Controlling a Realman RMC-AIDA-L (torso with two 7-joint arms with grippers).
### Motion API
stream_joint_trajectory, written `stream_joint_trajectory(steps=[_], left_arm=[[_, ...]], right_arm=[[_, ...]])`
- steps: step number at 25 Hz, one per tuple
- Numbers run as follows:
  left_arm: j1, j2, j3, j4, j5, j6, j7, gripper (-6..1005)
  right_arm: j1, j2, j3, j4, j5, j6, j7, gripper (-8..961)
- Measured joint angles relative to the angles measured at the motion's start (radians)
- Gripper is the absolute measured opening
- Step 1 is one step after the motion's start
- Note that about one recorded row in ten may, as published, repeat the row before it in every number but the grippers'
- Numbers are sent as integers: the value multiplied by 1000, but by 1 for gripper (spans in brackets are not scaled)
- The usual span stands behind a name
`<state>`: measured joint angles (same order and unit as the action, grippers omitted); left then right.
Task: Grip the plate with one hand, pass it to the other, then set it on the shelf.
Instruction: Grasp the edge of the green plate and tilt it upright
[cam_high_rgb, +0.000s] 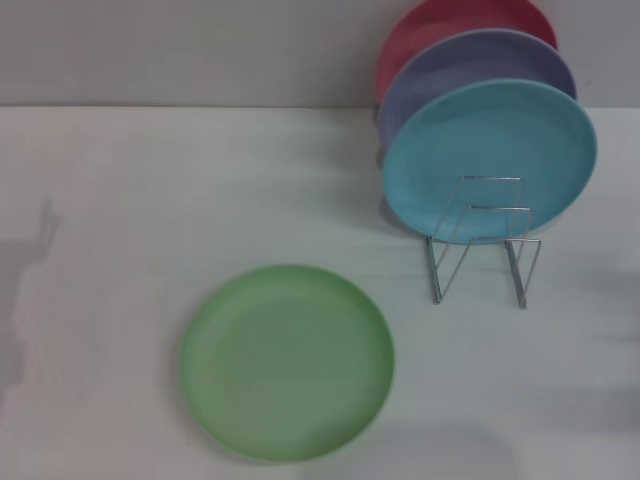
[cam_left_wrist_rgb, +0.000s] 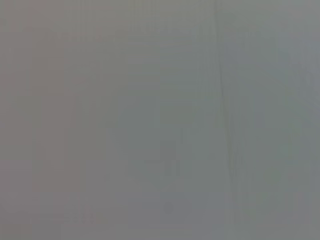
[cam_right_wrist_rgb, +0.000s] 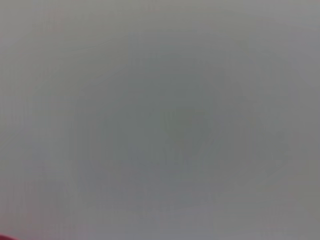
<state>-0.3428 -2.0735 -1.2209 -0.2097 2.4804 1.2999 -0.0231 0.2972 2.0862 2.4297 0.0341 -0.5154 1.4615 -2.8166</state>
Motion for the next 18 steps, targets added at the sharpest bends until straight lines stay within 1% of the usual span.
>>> stream_joint_trajectory(steps=[3,4,6,8,11,12,14,15,16,18], left_arm=[[0,2,8,-10,0,-9,4,842],[9,9,29,-67,0,-40,61,841],[27,10,30,-127,0,-65,131,841],[55,12,28,-219,-1,-127,188,841],[142,53,3,-511,10,-399,226,841],[170,72,-16,-616,21,-518,232,841],[203,94,-77,-803,53,-798,237,841],[212,98,-136,-917,78,-1009,237,842],[212,98,-155,-946,83,-1063,237,842],[206,91,-242,-1072,108,-1371,242,842]], right_arm=[[0,0,0,0,0,-1,0,784],[0,0,0,0,0,-1,0,784],[1,0,1,0,0,-1,0,784],[4,0,0,0,0,-2,0,784],[7,-1,0,0,0,-5,0,784],[8,-1,0,0,0,-5,0,784],[9,-1,0,0,0,-6,0,784],[11,-2,0,0,-1,-7,0,784],[13,-2,0,0,-1,-9,0,784],[15,-3,0,0,-2,-14,0,784]])
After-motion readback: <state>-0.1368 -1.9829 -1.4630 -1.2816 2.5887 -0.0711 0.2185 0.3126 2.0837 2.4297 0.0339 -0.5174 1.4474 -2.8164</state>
